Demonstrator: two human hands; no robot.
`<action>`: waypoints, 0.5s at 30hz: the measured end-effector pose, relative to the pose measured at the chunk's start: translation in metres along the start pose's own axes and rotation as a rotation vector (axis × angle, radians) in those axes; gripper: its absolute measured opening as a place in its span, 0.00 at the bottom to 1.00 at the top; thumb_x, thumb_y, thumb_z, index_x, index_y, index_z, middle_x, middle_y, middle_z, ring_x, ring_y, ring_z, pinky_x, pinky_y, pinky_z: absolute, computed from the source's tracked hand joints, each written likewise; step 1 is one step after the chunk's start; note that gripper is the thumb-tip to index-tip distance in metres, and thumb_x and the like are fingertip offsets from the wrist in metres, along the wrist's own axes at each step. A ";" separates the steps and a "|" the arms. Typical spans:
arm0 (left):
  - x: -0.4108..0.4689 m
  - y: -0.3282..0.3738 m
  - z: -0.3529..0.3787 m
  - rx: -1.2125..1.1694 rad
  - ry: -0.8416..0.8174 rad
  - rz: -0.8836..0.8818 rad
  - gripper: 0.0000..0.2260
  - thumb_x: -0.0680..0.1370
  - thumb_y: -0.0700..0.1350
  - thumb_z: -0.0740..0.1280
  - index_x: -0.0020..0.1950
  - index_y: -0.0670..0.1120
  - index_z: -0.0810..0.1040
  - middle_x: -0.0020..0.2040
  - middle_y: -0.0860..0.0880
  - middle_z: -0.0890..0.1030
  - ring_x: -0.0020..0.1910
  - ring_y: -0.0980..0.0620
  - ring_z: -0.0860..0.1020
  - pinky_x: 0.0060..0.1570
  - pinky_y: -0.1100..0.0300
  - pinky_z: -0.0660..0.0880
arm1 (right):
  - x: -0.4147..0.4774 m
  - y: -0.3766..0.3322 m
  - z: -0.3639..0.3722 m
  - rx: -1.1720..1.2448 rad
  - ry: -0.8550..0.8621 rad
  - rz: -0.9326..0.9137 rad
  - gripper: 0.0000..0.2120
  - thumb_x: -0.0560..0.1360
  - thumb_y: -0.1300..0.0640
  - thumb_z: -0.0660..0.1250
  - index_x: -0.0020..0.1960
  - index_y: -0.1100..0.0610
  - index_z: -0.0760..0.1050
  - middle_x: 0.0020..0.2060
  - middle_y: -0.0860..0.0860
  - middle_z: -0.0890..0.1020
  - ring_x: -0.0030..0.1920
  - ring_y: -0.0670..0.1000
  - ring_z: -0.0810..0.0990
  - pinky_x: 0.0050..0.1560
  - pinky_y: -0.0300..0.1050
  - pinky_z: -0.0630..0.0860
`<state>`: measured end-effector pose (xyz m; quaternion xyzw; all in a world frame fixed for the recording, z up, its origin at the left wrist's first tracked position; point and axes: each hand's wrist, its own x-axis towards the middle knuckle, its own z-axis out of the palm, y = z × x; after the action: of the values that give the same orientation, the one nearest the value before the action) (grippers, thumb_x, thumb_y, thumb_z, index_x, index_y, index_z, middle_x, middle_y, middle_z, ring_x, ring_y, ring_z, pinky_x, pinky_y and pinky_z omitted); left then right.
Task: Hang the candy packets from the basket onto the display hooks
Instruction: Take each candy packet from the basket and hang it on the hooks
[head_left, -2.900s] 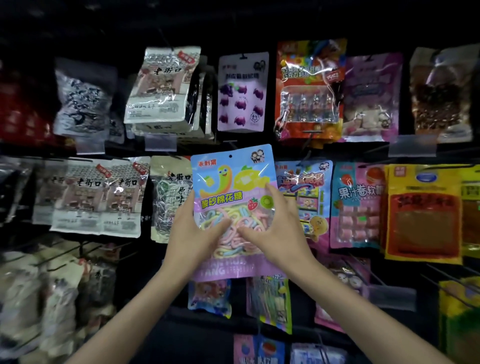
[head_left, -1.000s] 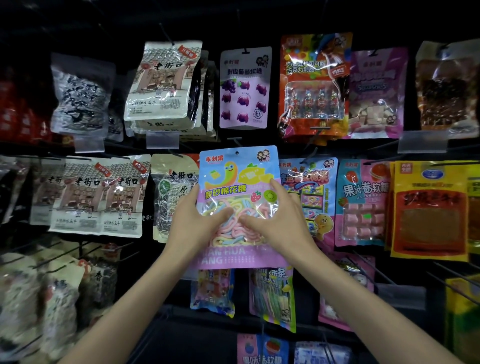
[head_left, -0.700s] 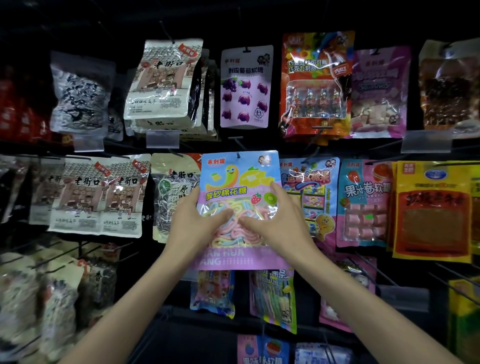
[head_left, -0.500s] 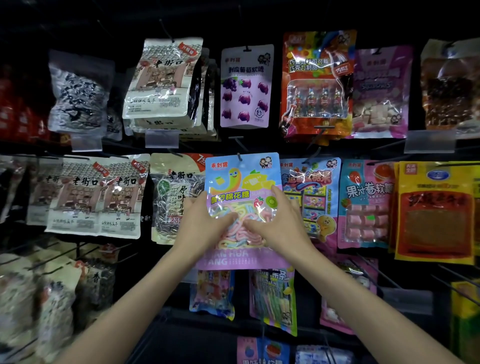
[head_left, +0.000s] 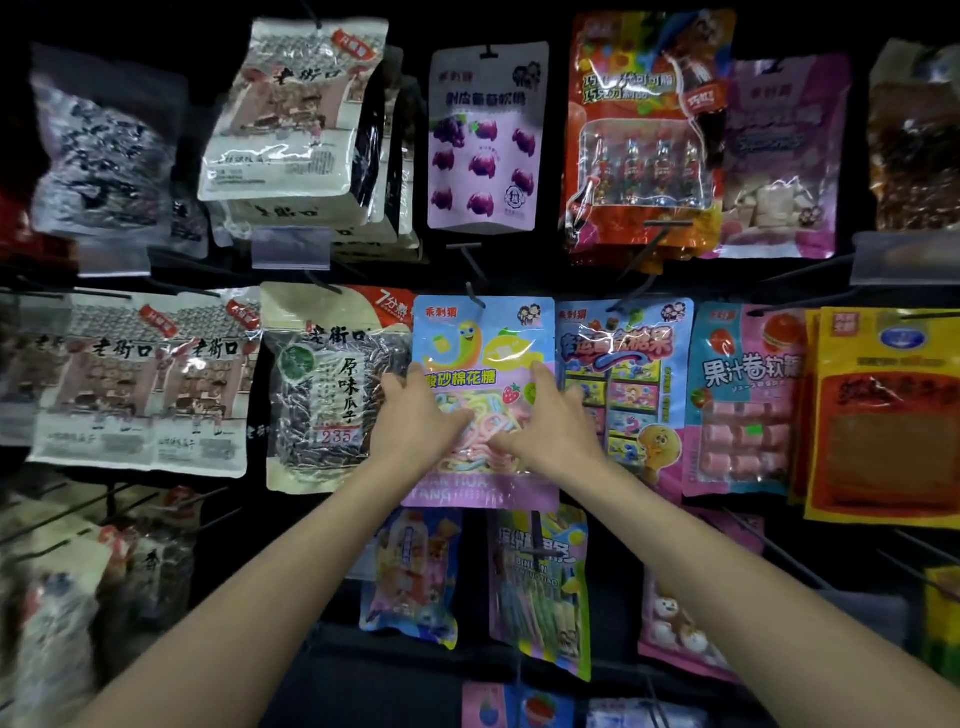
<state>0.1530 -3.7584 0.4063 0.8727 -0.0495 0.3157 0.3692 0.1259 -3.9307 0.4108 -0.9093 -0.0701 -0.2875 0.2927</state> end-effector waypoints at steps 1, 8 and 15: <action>0.004 -0.002 0.005 0.004 -0.004 0.004 0.39 0.75 0.56 0.76 0.79 0.46 0.62 0.70 0.41 0.64 0.60 0.37 0.79 0.63 0.43 0.78 | 0.004 0.003 0.003 -0.031 0.014 -0.011 0.53 0.72 0.49 0.79 0.84 0.47 0.47 0.72 0.61 0.61 0.55 0.61 0.79 0.51 0.48 0.72; 0.024 -0.011 0.032 0.098 0.022 0.069 0.47 0.76 0.59 0.75 0.85 0.55 0.47 0.70 0.41 0.62 0.54 0.37 0.81 0.55 0.45 0.81 | 0.033 0.022 0.023 -0.176 0.050 -0.030 0.57 0.71 0.47 0.81 0.85 0.46 0.44 0.74 0.62 0.57 0.53 0.60 0.80 0.52 0.50 0.76; 0.050 -0.015 0.051 0.206 -0.015 0.045 0.53 0.74 0.61 0.76 0.85 0.56 0.41 0.75 0.38 0.59 0.61 0.36 0.79 0.56 0.47 0.80 | 0.059 0.030 0.038 -0.238 0.073 -0.018 0.58 0.71 0.48 0.81 0.85 0.47 0.42 0.73 0.64 0.59 0.55 0.61 0.80 0.52 0.50 0.78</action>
<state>0.2233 -3.7747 0.3996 0.9070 -0.0392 0.3206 0.2701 0.2021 -3.9361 0.4041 -0.9259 -0.0328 -0.3293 0.1823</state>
